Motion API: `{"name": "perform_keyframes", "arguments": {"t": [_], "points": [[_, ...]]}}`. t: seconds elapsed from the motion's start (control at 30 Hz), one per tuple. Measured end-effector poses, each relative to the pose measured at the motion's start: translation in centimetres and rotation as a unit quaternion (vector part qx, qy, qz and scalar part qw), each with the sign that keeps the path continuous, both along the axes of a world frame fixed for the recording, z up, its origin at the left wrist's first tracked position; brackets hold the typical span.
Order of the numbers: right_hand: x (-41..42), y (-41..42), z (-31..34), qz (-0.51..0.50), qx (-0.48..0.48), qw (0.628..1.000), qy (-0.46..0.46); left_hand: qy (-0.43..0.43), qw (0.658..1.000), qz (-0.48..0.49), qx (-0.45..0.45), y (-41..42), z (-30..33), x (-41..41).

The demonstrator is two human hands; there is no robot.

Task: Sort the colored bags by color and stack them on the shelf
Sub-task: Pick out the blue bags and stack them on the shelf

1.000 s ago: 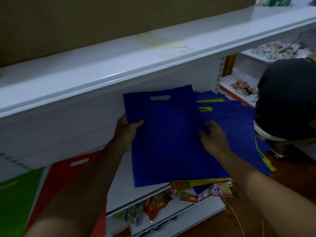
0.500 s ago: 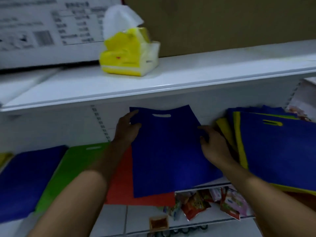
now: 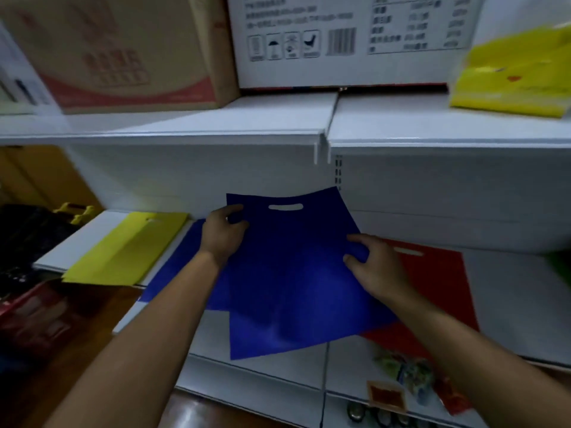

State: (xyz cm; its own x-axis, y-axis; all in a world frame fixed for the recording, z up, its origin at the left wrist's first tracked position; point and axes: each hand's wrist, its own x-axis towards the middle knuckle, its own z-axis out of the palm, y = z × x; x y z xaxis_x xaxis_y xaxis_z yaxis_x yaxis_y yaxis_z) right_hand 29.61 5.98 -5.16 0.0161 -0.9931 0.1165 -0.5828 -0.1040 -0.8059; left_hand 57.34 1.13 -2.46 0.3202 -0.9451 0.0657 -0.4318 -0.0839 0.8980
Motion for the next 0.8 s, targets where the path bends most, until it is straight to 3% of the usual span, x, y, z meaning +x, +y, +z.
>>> {"name": "perform_keyframes", "arguments": {"t": [0.27, 0.47, 0.63, 0.8], "points": [[11.1, -1.0, -1.7, 0.131, 0.043, 0.990, -0.010, -0.095, 0.989, 0.107, 0.042, 4.0, -0.1, 9.4], [18.3, -2.8, -3.5, 0.142, 0.063, 0.988, -0.012, -0.178, 0.973, 0.137, 0.058, 2.1, -0.8, 16.1], [23.3, -6.6, -5.5, 0.101, 0.099, 0.990, -0.008, -0.222, 0.970, 0.085, 0.044, -3.7, -3.1, 20.8], [26.4, -9.7, -8.0, 0.095, 0.190, 0.975, 0.060, -0.223, 0.969, -0.035, 0.098, -10.0, -6.1, 23.2]]}}
